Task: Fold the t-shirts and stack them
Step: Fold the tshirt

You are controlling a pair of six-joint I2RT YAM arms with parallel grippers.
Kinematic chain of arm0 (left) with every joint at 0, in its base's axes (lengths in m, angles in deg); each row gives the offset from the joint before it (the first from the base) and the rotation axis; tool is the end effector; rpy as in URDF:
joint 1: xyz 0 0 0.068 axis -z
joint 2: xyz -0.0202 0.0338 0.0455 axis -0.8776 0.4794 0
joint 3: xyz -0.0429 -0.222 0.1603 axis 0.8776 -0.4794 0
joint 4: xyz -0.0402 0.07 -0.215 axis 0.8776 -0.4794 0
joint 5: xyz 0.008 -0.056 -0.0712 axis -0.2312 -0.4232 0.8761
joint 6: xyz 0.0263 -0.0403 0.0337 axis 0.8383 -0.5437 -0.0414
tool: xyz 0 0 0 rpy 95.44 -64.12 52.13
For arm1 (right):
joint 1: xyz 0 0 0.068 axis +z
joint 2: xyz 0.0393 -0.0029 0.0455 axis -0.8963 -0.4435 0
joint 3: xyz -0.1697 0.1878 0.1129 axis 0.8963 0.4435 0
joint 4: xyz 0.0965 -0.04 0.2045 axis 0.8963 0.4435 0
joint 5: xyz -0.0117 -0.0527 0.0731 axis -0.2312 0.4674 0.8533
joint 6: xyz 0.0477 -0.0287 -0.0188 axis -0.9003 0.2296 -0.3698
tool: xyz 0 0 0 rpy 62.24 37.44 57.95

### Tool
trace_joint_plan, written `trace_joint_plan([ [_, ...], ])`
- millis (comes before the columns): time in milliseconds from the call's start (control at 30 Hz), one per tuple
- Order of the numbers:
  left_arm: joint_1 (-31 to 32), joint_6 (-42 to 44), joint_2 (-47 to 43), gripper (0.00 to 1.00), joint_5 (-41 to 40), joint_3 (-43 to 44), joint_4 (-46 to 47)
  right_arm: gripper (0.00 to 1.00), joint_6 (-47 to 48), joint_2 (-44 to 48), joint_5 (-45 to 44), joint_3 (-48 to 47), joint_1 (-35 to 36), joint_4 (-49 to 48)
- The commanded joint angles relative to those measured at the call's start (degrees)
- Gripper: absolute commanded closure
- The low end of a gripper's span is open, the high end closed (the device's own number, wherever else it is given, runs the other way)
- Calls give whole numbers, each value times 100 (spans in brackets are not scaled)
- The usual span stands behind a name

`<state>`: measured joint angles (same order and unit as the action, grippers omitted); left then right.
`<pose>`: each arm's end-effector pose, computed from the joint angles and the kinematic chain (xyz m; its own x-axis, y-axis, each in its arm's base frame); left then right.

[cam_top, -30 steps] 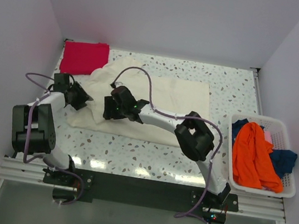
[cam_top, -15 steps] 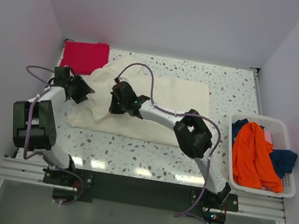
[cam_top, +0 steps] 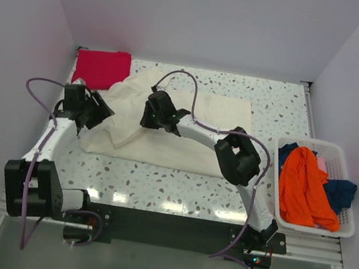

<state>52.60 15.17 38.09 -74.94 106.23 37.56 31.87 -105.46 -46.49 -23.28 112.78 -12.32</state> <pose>0.2442 0.0302 0.2490 -0.5272 -0.7127 -0.4628 -0.4684 0.6981 -0.5415 0.3272 0.3759 0.1956 -0.7909 0.0799 -0.6067 -0.2981 0.8156 0.4959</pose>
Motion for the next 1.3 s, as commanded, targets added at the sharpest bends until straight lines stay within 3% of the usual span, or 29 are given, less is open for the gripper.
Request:
trace_joint_plan([
  [0,250,174,-555,36,-511,-544,-360,76,550,543,-134,-4,3,-89],
  [167,751,-54,-987,38,-793,-1237,-466,68,1095,631,-397,-48,-41,122],
  [333,971,-266,-1137,43,-635,-1643,-264,67,1385,622,-485,-100,-59,201],
  [1267,1227,-248,-320,63,-547,-1107,255,66,1825,-90,-688,-804,-67,720],
])
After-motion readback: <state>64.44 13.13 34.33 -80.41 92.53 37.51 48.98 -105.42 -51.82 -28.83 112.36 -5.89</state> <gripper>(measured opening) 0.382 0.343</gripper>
